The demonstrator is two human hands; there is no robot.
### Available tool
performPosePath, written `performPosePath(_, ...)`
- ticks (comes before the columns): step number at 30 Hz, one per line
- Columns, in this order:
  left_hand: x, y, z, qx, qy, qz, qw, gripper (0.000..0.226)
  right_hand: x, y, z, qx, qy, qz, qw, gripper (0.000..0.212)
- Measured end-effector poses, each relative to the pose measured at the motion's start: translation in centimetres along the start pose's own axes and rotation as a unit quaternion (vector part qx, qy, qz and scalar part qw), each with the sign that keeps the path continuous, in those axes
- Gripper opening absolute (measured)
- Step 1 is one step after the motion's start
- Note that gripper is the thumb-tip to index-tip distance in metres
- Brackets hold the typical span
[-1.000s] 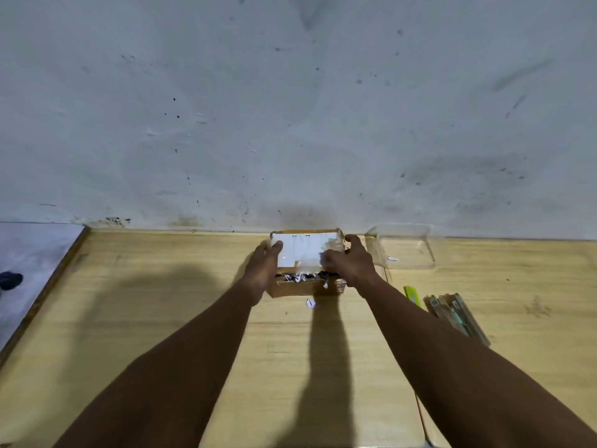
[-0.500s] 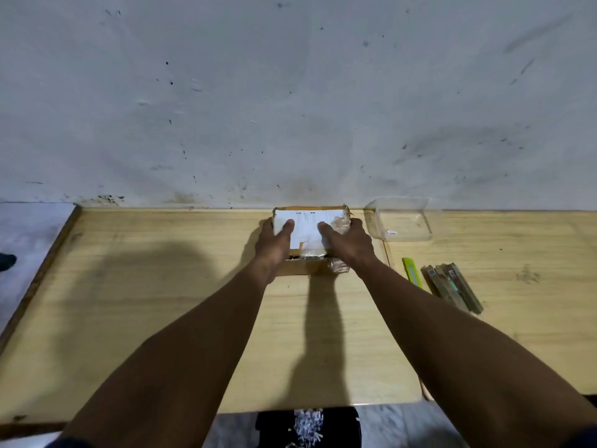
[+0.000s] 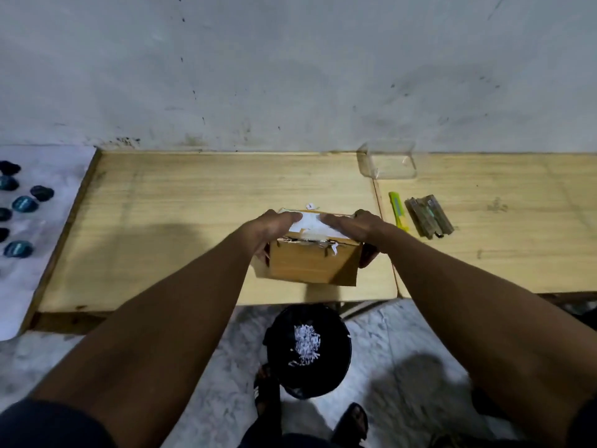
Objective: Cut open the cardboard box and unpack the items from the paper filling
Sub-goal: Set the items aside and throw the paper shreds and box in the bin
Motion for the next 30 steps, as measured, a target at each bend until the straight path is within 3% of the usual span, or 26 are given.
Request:
performPosePath(4,-3.0,3.3,-3.9,-0.154,-0.120,0.016,0.981,0.062,4.3,2.3,-3.4,-0.176,0.149,-0.013,0.973,0.097)
performPosePath(8,-7.4,6.0,-5.5,-0.224,-0.196,0.028,0.954,0.059,8.0,3.9,-5.8,-0.225,0.203,-0.060,0.951,0.083)
performPosePath(11,-11.4,8.9,-5.8,-0.250,-0.228,0.023,0.941,0.060,11.8,6.7,-5.6,-0.263,0.229,-0.060,0.935,0.082)
performPosePath(13,-14.3,11.0,-5.6,-0.255,-0.234,0.016,0.938,0.053,14.6,9.4,-4.7,-0.282,0.240,-0.050,0.927,0.094)
performPosePath(15,-17.4,12.9,-4.4,-0.240,-0.232,0.006,0.943,0.060,17.2,11.9,-3.8,-0.292,0.253,-0.032,0.922,0.110)
performPosePath(16,-18.8,13.8,-3.5,-0.225,-0.227,-0.002,0.947,0.068,18.2,13.0,-3.3,-0.279,0.250,-0.020,0.927,0.107)
performPosePath(18,-20.9,15.3,-1.8,-0.149,-0.205,-0.016,0.967,0.087,19.7,14.8,-1.8,-0.210,0.228,0.019,0.951,0.101)
performPosePath(20,-22.1,16.1,-0.7,-0.059,-0.168,-0.023,0.984,0.102,20.6,16.2,-0.4,-0.150,0.169,-0.024,0.974,0.114)
performPosePath(23,-23.1,17.2,0.3,-0.004,-0.129,-0.007,0.992,0.083,21.2,17.6,1.0,-0.116,0.095,-0.075,0.986,0.102)
performPosePath(25,-23.8,17.9,1.0,0.006,-0.123,0.009,0.992,0.076,22.2,18.2,1.8,-0.111,0.091,-0.059,0.988,0.100)
performPosePath(30,-25.7,19.6,5.0,0.034,-0.112,0.010,0.993,0.091,24.3,19.5,4.4,-0.040,0.108,0.005,0.993,0.107)
Point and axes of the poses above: each hand's wrist, its own z-axis towards the middle knuckle, its own y-axis out of the palm, x = y × z, the point moved 5 cm from there along z, towards the middle knuckle, and after that the axes turned 2 degrees about z, right-handed, at the moved point
